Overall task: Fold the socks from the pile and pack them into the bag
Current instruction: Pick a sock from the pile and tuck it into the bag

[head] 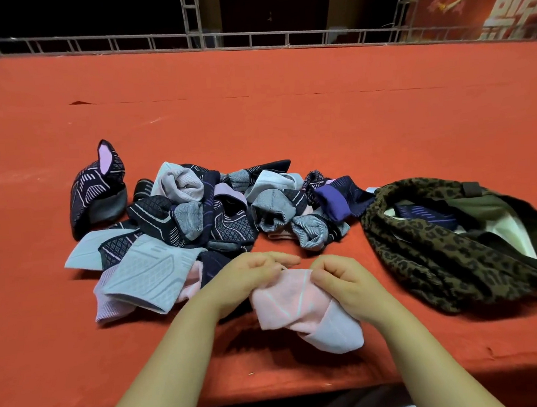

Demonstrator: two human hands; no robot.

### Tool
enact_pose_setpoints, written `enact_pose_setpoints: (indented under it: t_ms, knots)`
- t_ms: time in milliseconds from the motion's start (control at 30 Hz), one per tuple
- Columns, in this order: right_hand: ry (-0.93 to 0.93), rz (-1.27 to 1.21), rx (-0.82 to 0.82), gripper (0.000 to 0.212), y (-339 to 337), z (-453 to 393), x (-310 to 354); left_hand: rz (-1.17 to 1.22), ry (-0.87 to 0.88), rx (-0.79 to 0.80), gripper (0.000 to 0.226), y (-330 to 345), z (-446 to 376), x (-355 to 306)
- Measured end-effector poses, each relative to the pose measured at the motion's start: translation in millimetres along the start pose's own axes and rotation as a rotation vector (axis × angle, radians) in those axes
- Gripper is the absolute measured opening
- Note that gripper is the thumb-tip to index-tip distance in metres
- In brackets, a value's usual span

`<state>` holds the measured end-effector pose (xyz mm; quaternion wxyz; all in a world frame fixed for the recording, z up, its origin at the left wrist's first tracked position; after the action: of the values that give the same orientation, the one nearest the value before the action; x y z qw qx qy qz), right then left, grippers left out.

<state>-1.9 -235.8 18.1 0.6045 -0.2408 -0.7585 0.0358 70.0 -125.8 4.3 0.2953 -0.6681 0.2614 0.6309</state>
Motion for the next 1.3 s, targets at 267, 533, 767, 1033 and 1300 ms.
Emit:
enact_pose_setpoints:
  t_ms: [267,533,767,1033,1300]
  knots:
    - [0.074,0.002,-0.107,0.017,-7.8,2.6,-26.5,0.594,0.052,-0.129,0.043,-0.7,-5.7,7.8]
    - [0.094,0.01,-0.175,0.023,-13.0,-1.8,-35.4,-0.199,0.064,-0.557,0.033,-45.1,-17.7,26.5]
    - [0.181,-0.239,-0.366,0.022,-17.3,-5.5,-45.1,0.563,-0.141,-0.254,0.074,-3.4,-4.0,45.1]
    - [0.283,-0.264,-0.521,0.032,-26.3,-0.1,-67.1,0.216,0.021,-0.623,0.013,-35.0,-8.7,33.0]
    - [0.345,-0.216,-0.455,0.026,-25.2,-2.5,-74.5,0.177,0.103,-0.769,0.021,-40.6,-11.1,16.5]
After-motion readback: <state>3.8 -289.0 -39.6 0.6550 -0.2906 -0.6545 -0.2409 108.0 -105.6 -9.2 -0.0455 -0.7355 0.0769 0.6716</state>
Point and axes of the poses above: each hand's wrist, its own z-axis away from the middle knuckle, its own y-axis out of the palm, x = y × z, the point moved 9 cm from there along -z, towards the middle knuckle, and after that the axes turned 11 degrees about -x, right-handed, at the moved point
